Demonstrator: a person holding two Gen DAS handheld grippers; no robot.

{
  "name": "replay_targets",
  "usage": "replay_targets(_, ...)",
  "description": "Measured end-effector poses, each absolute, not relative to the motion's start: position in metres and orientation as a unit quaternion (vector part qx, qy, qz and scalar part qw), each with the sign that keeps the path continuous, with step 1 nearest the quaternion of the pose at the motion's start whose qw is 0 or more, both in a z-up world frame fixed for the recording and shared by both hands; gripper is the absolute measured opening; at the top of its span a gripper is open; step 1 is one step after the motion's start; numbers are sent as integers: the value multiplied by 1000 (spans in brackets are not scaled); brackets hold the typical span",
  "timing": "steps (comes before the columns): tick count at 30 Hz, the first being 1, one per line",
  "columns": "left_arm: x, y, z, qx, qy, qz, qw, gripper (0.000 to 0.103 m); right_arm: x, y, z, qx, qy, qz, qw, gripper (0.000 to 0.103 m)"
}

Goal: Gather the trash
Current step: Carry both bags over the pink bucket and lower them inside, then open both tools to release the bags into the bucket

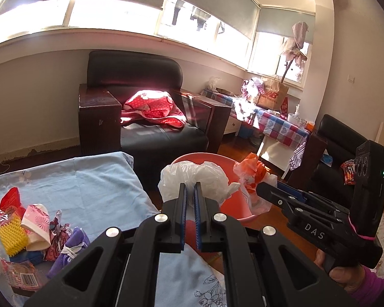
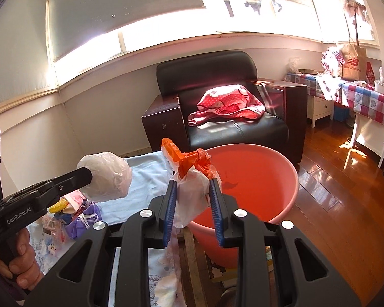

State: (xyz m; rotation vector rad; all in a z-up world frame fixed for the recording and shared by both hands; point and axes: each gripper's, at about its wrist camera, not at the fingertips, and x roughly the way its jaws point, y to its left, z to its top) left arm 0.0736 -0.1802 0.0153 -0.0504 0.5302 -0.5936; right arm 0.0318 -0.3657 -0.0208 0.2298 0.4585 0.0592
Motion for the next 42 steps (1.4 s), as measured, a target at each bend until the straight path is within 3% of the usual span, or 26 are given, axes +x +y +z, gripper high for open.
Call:
replay_targets(14,109,-253,-18,23,295,-313,903,5,66,-397,-42,129,255,-12,958,27)
replay_targets(27,136,-273,-49,38,343,-304,888,6,92,-412,-65,141,296,-29,944,27)
replay_targets(30,137,-273,-51,37,345,-304,887,14,97,-414,-71,145,307,-31,940,30)
replay_targets(34,136,-272,-49,36,341,-301,890,41,100,-418,-77,157,315,-34,935,33)
replay_targets(42,128,-262,-39,25,326,-298,897,46,97,-419,-74,157,314,-41,936,33)
